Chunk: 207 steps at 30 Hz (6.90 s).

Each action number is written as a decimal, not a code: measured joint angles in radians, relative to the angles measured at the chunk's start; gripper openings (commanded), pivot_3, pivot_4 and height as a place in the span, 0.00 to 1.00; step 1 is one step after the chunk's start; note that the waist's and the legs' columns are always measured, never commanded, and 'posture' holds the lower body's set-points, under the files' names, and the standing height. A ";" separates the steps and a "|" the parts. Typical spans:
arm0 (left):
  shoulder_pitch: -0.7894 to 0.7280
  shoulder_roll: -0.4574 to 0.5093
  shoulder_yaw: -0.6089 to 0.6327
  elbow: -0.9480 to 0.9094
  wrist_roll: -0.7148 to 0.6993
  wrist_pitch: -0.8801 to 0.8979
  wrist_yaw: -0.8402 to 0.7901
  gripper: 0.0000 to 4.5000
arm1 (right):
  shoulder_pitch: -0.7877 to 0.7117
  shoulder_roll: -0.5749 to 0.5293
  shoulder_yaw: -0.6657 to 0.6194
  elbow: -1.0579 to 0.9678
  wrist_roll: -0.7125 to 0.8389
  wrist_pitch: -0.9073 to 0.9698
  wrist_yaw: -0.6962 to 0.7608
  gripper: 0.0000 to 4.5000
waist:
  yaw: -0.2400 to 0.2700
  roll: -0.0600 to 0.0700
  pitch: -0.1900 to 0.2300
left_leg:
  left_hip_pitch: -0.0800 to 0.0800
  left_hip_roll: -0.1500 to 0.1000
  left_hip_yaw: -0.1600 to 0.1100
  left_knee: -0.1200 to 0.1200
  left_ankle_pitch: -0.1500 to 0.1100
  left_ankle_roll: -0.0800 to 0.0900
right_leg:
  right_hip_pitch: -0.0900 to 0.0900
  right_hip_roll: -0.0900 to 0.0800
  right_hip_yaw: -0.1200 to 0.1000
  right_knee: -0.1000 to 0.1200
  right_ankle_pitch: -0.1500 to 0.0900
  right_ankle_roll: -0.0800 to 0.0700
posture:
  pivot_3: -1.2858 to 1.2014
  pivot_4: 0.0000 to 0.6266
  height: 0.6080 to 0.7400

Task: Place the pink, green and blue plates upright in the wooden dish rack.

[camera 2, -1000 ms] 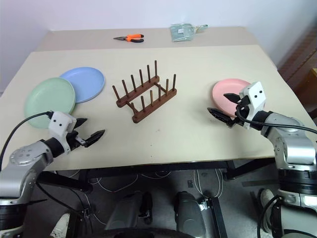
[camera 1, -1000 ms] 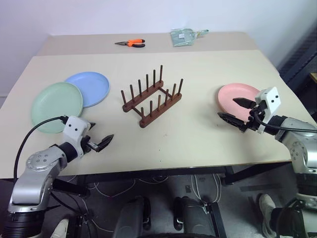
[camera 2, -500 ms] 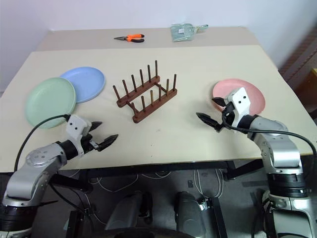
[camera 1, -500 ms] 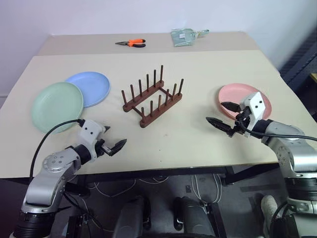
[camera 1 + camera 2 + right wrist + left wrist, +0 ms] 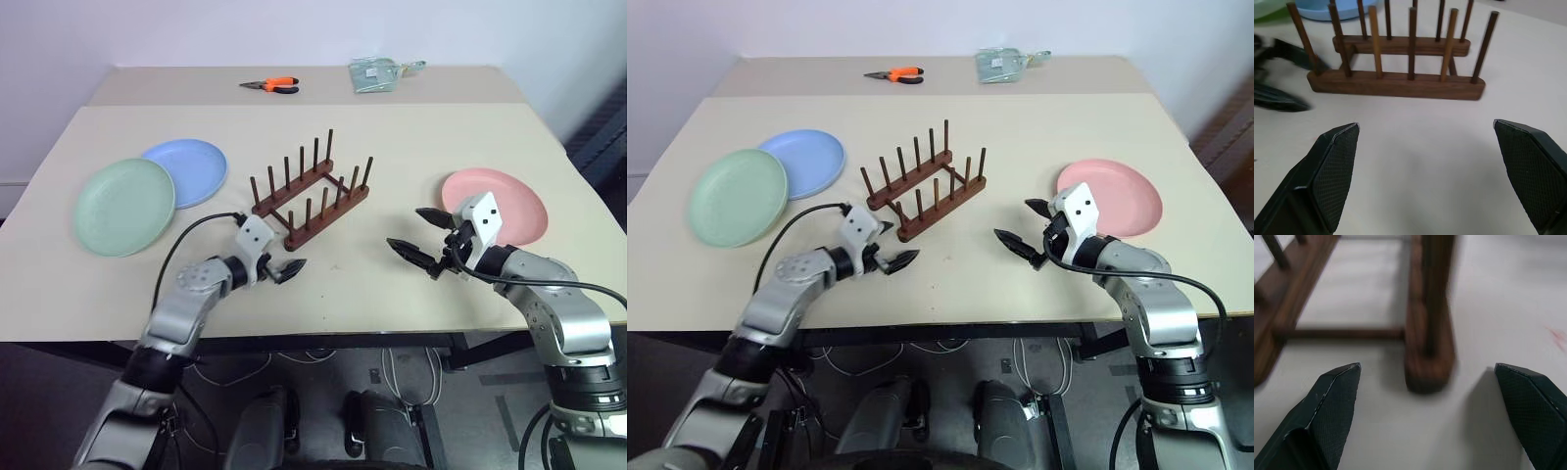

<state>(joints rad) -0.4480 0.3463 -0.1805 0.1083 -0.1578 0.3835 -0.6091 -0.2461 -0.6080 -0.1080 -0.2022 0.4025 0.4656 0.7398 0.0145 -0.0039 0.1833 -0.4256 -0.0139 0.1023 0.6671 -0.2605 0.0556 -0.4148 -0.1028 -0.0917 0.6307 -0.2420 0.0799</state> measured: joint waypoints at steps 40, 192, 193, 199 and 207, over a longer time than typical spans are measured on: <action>0.050 0.108 -0.185 -0.259 0.037 0.127 -0.304 0.42 | 0.097 -0.129 0.086 0.045 -0.174 0.058 -0.065 0.01 | -0.003 0.003 -0.002 | 0.002 0.001 0.000 0.002 0.000 0.001 | 0.002 0.000 0.001 0.000 0.000 0.000 | 0.52 0.24 1.00; -0.198 -0.397 0.399 -0.578 -0.312 0.578 0.836 0.00 | -0.491 0.047 0.535 0.229 -0.705 -0.549 -0.080 0.58 | -0.008 -0.012 -0.003 | 0.000 0.000 0.001 0.000 0.001 -0.002 | 0.001 0.001 -0.003 -0.001 0.002 0.003 | 0.52 0.24 1.00; -0.198 -0.397 0.400 -0.582 -0.313 0.589 0.839 0.00 | -0.491 0.047 0.534 0.234 -0.718 -0.561 -0.085 0.46 | -0.009 -0.012 -0.003 | 0.000 0.000 0.001 0.000 0.001 -0.002 | 0.001 0.001 -0.003 -0.001 0.002 0.003 | 0.52 0.24 1.00; -0.194 -0.394 0.427 -0.587 -0.318 0.613 0.852 0.14 | -0.491 0.049 0.528 0.238 -0.782 -0.617 -0.116 0.00 | -0.008 -0.012 -0.003 | 0.000 0.000 0.001 0.001 0.001 -0.002 | 0.001 0.001 -0.003 -0.001 0.002 0.003 | 0.52 0.24 1.00; -0.285 -0.271 0.612 -0.552 -0.268 0.356 0.916 0.53 | -0.491 0.095 0.466 0.247 -0.749 -0.615 -0.142 0.00 | -0.018 -0.012 -0.003 | 0.001 0.001 0.001 0.000 0.002 -0.003 | 0.001 0.003 -0.003 -0.001 0.002 0.003 | 0.52 0.24 1.00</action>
<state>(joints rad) -0.7328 0.0754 0.4318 -0.4440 -0.4253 0.7399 0.3066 -0.7374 -0.5132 0.3576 0.0448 -0.3469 -0.1493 0.5978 -0.0036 -0.0155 0.1802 -0.4244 -0.0127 0.1032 0.6668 -0.2588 0.0525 -0.4135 -0.0997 -0.0943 0.6293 -0.2404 0.0824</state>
